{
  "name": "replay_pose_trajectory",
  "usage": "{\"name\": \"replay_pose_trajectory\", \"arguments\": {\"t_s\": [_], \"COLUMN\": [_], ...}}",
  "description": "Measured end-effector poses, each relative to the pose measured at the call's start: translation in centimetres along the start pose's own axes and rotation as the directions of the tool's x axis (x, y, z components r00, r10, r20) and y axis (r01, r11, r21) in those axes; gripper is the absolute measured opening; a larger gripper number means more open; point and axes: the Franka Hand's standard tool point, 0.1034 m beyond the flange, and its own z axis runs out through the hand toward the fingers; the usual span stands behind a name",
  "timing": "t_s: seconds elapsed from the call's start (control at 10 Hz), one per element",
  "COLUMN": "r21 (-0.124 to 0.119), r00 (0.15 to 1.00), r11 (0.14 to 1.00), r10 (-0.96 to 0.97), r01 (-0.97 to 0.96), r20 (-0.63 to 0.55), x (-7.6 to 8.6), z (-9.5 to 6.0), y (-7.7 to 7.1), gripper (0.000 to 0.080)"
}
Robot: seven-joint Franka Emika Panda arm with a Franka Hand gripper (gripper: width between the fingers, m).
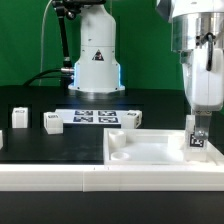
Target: Assemble one leg
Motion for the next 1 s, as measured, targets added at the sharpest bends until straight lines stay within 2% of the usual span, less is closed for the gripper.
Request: {"name": "replay_pose_trajectory", "arguments": {"t_s": [0.3, 1.0], "r21": [0.000, 0.000], "r00": [1.000, 1.000], "r11": [1.000, 1.000], "r10": [-0.001, -0.007], "r01": [0.001, 0.007], "r20": [0.000, 0.000], "x": [0.00, 0.00], "z": [0.00, 0.00], "y": [0.00, 0.00], "gripper": [0.0647, 0.0649]}}
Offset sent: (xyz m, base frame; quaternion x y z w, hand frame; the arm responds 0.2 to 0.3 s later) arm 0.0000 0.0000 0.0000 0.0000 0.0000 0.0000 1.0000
